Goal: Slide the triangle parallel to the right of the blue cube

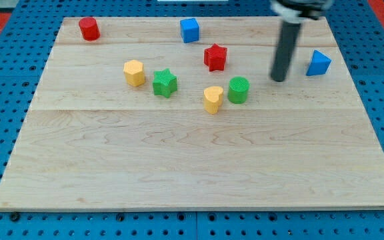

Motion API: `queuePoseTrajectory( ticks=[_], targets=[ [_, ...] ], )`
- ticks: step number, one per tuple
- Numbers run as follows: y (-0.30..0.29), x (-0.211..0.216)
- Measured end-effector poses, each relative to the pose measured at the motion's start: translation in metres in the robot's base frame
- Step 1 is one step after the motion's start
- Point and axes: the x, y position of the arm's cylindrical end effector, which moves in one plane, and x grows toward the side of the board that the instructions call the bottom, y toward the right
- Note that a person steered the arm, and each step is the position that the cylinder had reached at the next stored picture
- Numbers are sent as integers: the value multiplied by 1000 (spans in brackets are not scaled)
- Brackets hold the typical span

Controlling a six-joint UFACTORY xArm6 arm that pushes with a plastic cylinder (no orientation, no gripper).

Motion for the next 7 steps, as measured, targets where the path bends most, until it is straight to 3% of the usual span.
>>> queuePoseTrajectory(
  ticks=[1, 5, 7],
  targets=[
    [77, 0],
    [0, -111],
    [-50, -99]
  ],
)
